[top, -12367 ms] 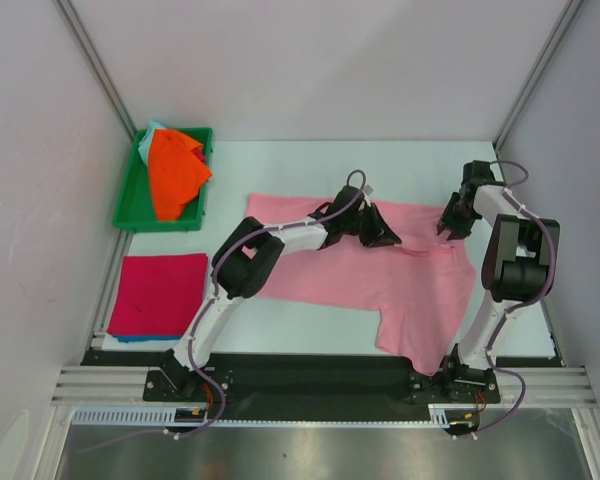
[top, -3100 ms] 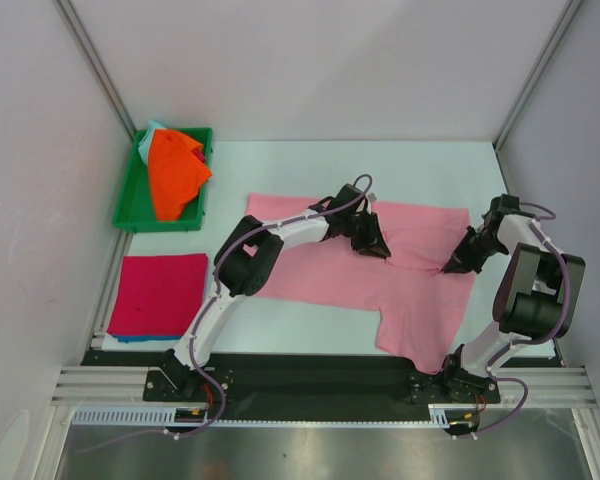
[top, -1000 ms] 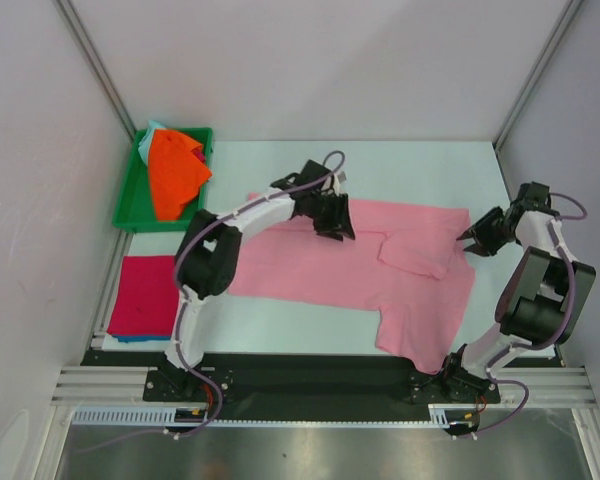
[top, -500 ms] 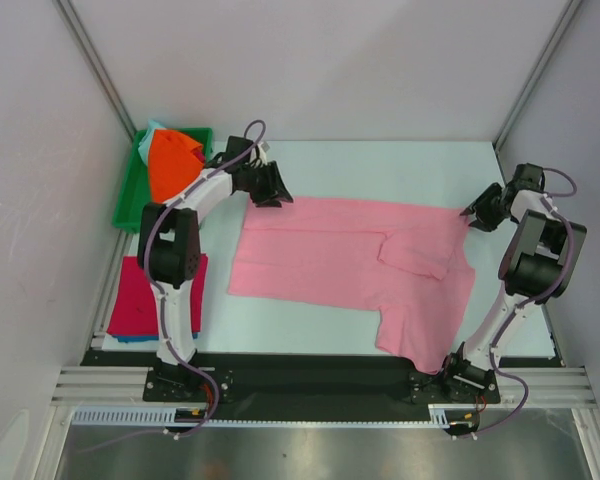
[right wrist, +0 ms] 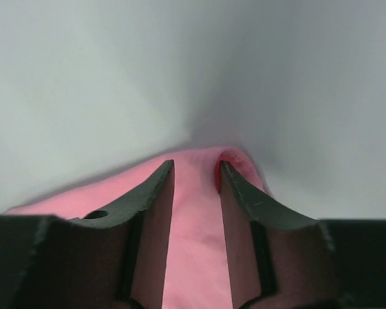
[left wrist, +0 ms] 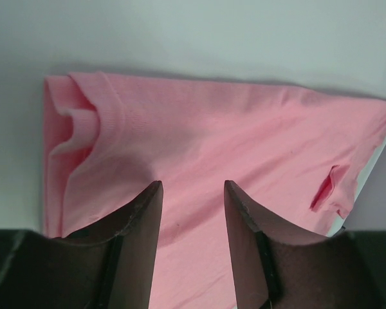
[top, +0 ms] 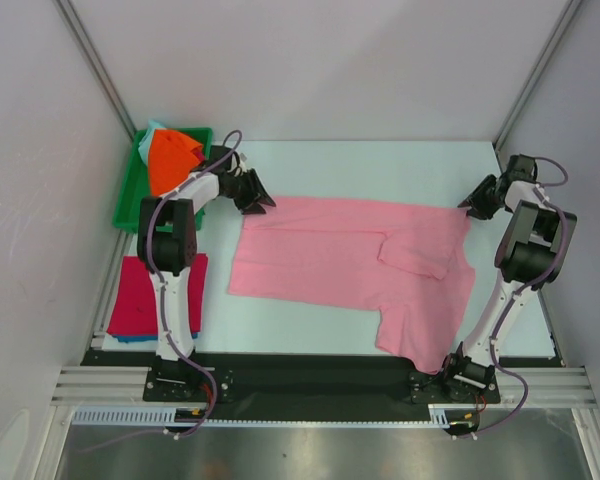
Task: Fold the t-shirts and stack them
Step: Fold the tshirt
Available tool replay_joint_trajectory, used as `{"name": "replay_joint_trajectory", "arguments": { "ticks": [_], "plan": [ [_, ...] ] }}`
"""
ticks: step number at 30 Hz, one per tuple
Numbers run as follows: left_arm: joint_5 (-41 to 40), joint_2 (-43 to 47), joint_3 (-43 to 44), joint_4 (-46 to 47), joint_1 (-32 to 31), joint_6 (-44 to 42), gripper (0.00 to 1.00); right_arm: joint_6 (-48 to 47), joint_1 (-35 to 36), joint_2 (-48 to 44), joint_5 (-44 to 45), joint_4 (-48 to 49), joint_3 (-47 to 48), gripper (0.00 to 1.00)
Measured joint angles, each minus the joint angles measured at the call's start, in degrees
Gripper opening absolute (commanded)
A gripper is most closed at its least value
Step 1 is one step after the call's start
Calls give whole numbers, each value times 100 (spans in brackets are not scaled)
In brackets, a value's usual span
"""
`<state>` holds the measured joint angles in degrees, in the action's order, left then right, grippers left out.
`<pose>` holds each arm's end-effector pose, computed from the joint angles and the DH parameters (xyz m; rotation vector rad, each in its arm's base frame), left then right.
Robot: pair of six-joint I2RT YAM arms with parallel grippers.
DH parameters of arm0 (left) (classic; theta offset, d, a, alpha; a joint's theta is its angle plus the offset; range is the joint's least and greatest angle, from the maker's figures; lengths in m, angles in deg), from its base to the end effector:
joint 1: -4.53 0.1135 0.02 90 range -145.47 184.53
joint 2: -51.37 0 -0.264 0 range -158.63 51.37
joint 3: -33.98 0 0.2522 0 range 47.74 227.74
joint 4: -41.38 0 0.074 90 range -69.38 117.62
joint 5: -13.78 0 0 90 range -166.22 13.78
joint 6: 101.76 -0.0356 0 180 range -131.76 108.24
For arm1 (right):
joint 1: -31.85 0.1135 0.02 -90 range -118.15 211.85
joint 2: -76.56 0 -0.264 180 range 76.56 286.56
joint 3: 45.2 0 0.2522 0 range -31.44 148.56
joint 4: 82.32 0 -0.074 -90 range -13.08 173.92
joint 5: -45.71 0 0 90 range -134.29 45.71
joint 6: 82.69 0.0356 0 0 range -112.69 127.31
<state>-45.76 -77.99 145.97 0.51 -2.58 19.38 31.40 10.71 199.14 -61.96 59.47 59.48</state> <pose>0.4773 -0.0777 0.1533 -0.3498 2.6265 -0.9258 0.4351 -0.1567 0.1689 0.8620 2.3807 0.4128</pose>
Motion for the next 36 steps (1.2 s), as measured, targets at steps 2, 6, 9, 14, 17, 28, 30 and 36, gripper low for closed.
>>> {"name": "replay_joint_trajectory", "arguments": {
  "ticks": [2, 6, 9, 14, 17, 28, 30, 36],
  "plan": [
    [13, -59, 13, 13, 17, 42, 48, -39, -2, 92, 15, -4, 44, 34],
    [96, -155, 13, 98, 24, 142, 48, -61, -2, 295, -31, -22, 168, 22],
    [195, -210, 26, 197, 57, 256, 48, -61, -4, 431, -17, -26, 343, 11],
    [461, -361, 81, 398, 153, 542, 48, -22, -24, 654, 4, -101, 671, 4],
    [632, -463, 166, 474, 219, 664, 48, 2, -44, 907, -42, -168, 1071, 1],
    [573, -1051, 1191, 369, 247, 682, 50, 352, -59, 1423, -256, 35, 1751, 2],
    [586, -1215, 1443, 369, 254, 691, 50, 466, -26, 1510, -269, 162, 1843, 3],
    [649, -1539, 1934, 446, 275, 782, 49, 820, 48, 1827, -280, 444, 2232, 5]
  ]
}}
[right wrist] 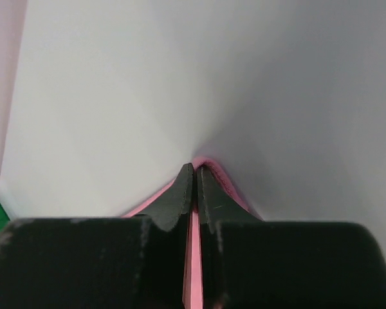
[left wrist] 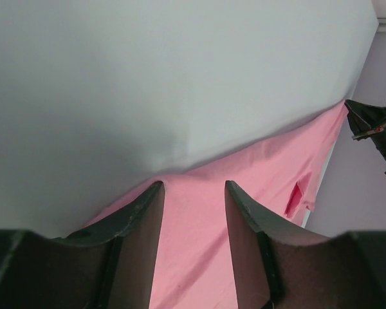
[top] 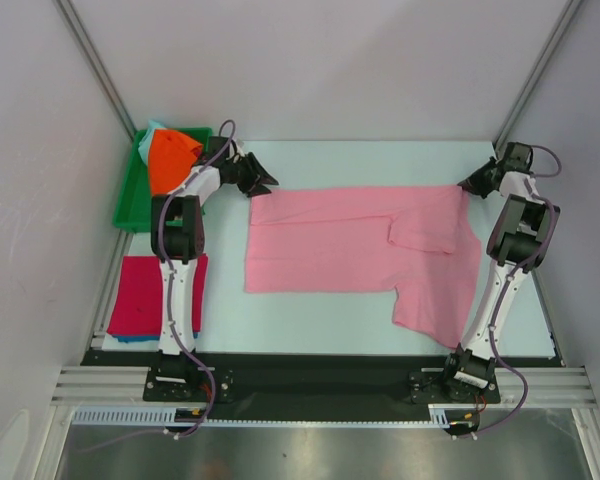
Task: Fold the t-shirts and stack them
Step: Fold the tshirt
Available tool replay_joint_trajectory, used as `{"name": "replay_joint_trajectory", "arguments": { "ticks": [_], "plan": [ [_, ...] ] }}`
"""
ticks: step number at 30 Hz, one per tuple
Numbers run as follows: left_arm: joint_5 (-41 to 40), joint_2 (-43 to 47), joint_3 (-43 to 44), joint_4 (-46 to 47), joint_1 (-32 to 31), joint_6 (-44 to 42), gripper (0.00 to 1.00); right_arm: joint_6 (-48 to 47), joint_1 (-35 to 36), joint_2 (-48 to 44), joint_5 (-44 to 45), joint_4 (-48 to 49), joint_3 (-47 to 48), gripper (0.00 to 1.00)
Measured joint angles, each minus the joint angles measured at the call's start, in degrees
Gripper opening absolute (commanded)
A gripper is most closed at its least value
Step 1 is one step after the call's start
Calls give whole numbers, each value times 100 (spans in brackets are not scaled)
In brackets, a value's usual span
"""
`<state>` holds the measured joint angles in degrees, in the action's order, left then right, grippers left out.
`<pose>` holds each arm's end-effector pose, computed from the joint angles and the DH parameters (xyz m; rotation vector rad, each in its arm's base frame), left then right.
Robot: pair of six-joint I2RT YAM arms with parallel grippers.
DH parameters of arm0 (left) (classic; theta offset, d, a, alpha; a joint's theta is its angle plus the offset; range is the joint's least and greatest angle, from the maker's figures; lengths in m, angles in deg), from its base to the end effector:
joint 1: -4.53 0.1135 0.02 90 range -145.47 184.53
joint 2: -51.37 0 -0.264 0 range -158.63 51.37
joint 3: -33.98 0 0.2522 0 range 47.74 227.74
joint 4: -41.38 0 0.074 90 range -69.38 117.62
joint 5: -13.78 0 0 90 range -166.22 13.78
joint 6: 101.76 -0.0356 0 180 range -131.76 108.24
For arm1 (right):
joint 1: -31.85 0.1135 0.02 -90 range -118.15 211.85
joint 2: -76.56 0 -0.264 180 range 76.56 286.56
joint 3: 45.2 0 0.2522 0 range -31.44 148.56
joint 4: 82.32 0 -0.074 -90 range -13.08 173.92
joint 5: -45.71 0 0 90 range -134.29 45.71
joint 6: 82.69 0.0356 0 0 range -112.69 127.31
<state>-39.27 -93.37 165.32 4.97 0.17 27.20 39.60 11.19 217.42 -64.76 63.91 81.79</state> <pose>0.5438 -0.0629 0.1292 -0.4515 2.4770 -1.1136 0.5115 -0.1796 0.1404 0.9165 2.2157 0.5236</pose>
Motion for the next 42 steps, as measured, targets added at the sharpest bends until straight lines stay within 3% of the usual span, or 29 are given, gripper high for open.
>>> {"name": "replay_joint_trajectory", "arguments": {
  "ticks": [2, 3, 8, 11, 15, 19, 24, 29, 31, 35, 42],
  "plan": [
    [50, -79, 111, 46, 15, 35, 50, 149, 22, 173, -42, 13, 262, 8],
    [70, -114, 164, 72, 26, 68, 51, 192, 31, 221, -61, 15, 343, 16],
    [-76, -151, 415, -17, 57, 105, 54, 284, 59, 262, 11, -302, 614, 31],
    [-243, 2, 398, -164, 70, 76, 54, 173, 59, 264, 223, -837, 986, 49],
    [-514, 723, -138, -404, 39, -52, 54, -133, -20, 179, 592, -1596, 1373, 50],
    [-774, 2024, -1102, -470, -90, -229, 53, -417, -219, -98, 894, -2321, 1370, 50],
    [-1130, 4511, -3344, -173, -697, -358, 50, -754, -354, -907, 1220, -2697, 741, 51],
    [-1346, 6225, -5171, -103, -1237, -319, 48, -841, -328, -2162, 1261, -2662, -260, 51],
    [-1515, 6542, -5663, -122, -1285, -284, 48, -841, -286, -2645, 1224, -2627, -619, 51],
    [-1934, 6918, -6605, -221, -1338, 114, 47, -831, -127, -3388, 1021, -2424, -1327, 69],
    [-2621, 6913, -7307, -546, -1353, 817, 40, -953, 459, -3893, 896, -2404, -2544, 65]
  ]
}}
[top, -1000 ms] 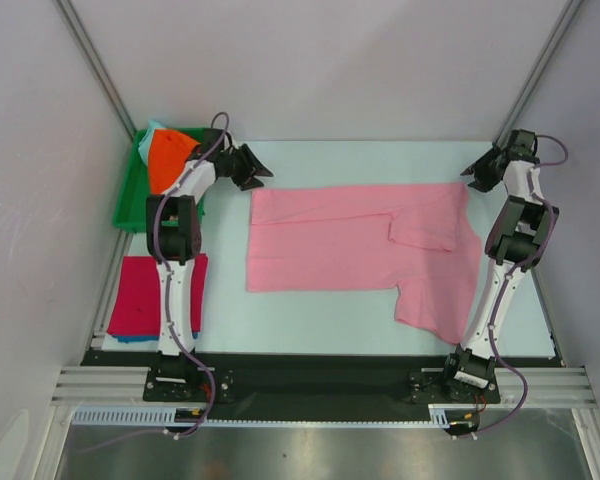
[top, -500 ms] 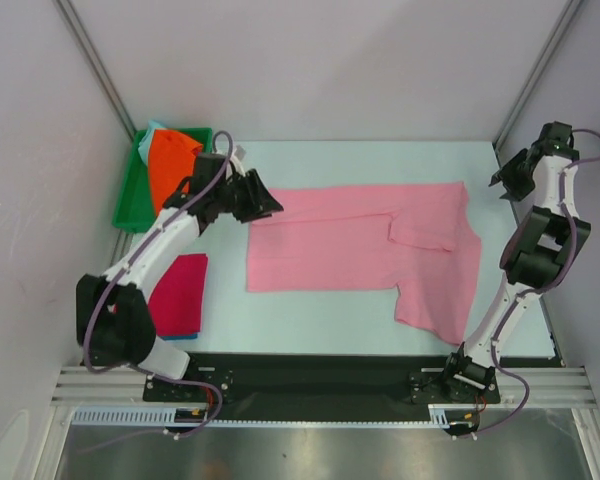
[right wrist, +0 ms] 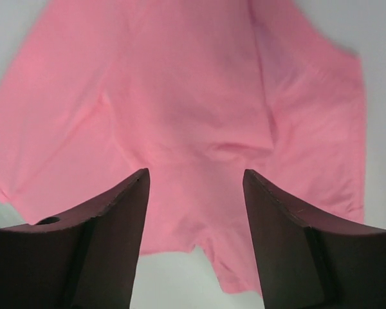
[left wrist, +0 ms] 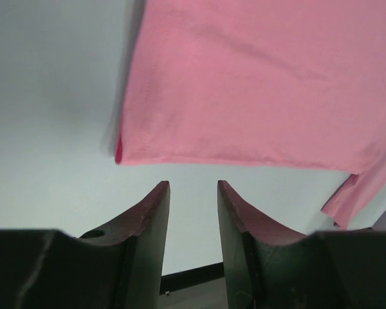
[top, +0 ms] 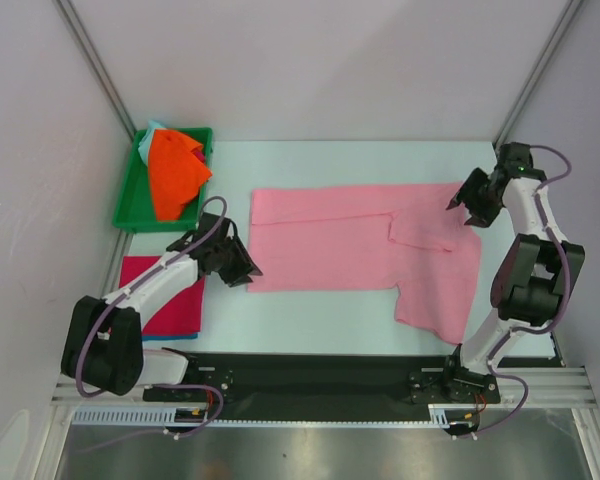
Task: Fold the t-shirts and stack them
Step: Fold the tshirt
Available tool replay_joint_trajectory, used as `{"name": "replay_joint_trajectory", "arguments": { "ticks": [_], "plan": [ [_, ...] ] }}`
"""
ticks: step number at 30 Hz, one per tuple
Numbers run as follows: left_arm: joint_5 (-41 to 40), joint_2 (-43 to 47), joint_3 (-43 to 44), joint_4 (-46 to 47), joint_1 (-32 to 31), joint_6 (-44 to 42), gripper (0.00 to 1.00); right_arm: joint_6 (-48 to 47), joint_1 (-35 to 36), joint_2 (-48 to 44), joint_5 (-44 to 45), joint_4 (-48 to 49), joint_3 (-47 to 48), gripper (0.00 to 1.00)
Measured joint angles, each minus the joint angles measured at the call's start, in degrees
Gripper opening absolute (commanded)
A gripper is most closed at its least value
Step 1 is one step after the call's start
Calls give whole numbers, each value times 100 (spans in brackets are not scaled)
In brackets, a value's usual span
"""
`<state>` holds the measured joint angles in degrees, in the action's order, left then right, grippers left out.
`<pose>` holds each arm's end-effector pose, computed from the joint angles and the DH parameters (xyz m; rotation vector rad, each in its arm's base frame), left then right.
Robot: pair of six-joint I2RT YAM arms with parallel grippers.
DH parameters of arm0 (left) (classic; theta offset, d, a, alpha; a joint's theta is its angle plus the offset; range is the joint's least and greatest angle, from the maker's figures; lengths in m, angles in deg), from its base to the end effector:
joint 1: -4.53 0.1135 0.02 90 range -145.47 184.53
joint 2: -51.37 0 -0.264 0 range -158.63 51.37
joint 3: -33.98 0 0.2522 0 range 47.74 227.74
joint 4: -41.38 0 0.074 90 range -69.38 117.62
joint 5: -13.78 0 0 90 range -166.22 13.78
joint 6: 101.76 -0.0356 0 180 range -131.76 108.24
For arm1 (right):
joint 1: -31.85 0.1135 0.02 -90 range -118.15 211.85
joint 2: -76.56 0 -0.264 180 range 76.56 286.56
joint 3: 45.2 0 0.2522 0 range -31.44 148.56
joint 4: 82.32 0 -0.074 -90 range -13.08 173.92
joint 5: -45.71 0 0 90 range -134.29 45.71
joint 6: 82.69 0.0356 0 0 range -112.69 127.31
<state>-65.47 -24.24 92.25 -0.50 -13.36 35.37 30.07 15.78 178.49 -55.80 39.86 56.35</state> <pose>0.2367 -0.0834 0.2004 -0.6186 2.6507 -0.6184 0.3711 -0.0995 0.2776 0.7888 2.4611 0.3029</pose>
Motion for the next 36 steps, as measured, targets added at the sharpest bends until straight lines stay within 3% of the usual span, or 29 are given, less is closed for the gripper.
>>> {"name": "replay_joint_trajectory", "arguments": {
  "ticks": [4, 6, 12, 15, 20, 32, 36],
  "plan": [
    [-33, -225, -203, 114, 0, 378, 30, -55, 404, -472, 46, -223, -866, 64],
    [-31, -367, -319, 190, 0, 570, 30, -59, 487, -811, 52, -341, -1211, 65],
    [-44, -343, -850, 363, 17, 1062, 43, -98, 339, -2135, 116, -608, -2065, 68],
    [-151, -20, -1086, 361, 79, 1244, 56, -98, 249, -2588, 142, -686, -2328, 68],
    [-262, 229, -1231, 470, 433, 1331, 58, -98, 87, -2999, 221, -824, -2717, 69],
    [343, -260, -1237, 1113, 647, 1593, 48, -190, -890, -3034, 358, -949, -3088, 69],
    [334, -278, -1272, 1130, 691, 1624, 31, -188, -933, -3018, 372, -949, -3088, 69]
  ]
}}
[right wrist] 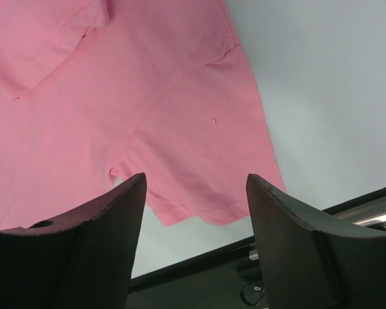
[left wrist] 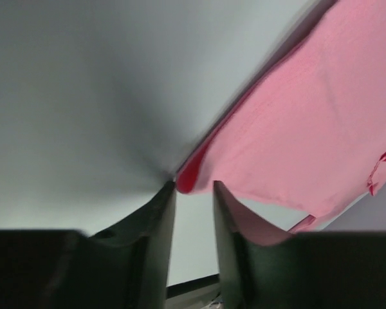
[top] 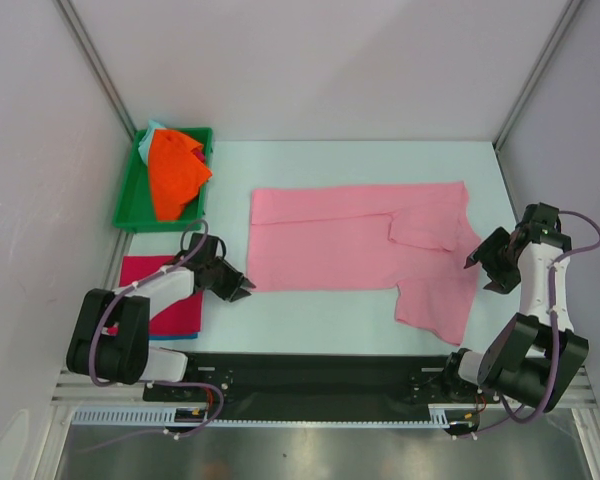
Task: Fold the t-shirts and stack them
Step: Fold the tshirt
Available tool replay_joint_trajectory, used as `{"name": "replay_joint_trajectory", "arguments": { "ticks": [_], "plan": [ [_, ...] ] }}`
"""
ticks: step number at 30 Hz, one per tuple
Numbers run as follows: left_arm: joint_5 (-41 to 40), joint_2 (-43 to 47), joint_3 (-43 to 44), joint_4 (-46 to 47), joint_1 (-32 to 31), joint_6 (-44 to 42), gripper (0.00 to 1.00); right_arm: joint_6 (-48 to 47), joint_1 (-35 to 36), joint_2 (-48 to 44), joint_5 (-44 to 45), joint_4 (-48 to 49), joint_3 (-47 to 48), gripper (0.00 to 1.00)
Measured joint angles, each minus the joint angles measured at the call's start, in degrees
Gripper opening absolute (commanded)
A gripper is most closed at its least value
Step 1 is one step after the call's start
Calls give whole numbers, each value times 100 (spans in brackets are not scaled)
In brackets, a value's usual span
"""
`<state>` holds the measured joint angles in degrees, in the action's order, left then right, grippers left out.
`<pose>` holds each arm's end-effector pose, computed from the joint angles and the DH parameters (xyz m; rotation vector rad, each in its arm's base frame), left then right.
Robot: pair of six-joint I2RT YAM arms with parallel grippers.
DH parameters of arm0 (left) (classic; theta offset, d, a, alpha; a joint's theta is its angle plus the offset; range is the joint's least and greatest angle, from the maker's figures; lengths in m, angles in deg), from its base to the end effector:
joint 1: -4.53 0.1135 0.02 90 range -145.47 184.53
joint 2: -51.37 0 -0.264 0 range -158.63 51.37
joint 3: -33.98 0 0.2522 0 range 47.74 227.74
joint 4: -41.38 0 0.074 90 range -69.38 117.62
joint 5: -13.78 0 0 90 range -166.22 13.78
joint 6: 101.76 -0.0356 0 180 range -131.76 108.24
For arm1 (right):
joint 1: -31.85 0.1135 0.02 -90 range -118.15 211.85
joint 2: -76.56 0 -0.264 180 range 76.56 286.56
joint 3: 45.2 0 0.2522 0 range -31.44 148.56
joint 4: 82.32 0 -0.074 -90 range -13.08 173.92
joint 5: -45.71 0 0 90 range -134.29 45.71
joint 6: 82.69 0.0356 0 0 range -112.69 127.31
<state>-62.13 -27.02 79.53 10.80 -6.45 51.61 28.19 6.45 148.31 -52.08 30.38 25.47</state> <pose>0.2215 -0.0518 0.1383 -1.1790 2.5842 -0.6848 0.2096 -0.0942 0.2579 1.0496 2.5472 0.1667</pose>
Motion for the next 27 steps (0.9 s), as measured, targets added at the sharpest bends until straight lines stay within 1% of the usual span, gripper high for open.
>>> {"name": "replay_joint_trajectory", "arguments": {
  "ticks": [2, 3, 8, 12, 13, 15, 17, 20, 24, 27],
  "plan": [
    [20, -68, -15, 4, 46, 24, 14, 2, 0, 13, -2, -2, 0, 69],
    [26, -122, -15, 15, 74, 9, 0, 4, -2, 24, -11, -7, 0, 69],
    [149, -385, 153, 96, 216, -190, 0, 4, -13, 59, -101, -83, 2, 68],
    [-87, -509, 404, 4, 396, -533, 0, 13, -13, 98, -170, -63, -76, 63],
    [-195, -518, 452, -24, 466, -634, 0, 44, -13, 98, -173, -52, -164, 58],
    [-361, -557, 566, -96, 597, -804, 0, 118, -15, 105, -151, -13, -422, 51],
    [-485, -651, 713, -155, 680, -916, 0, 179, -26, 168, -98, -22, -664, 50],
    [-463, -767, 800, -122, 706, -951, 0, 282, -50, 468, 15, -15, -881, 49],
    [-295, -765, 675, 114, 706, -892, 0, 350, -59, 920, 92, 57, -911, 48],
    [-186, -756, 601, 256, 706, -881, 0, 404, -50, 1021, 129, 151, -981, 44]
  ]
}}
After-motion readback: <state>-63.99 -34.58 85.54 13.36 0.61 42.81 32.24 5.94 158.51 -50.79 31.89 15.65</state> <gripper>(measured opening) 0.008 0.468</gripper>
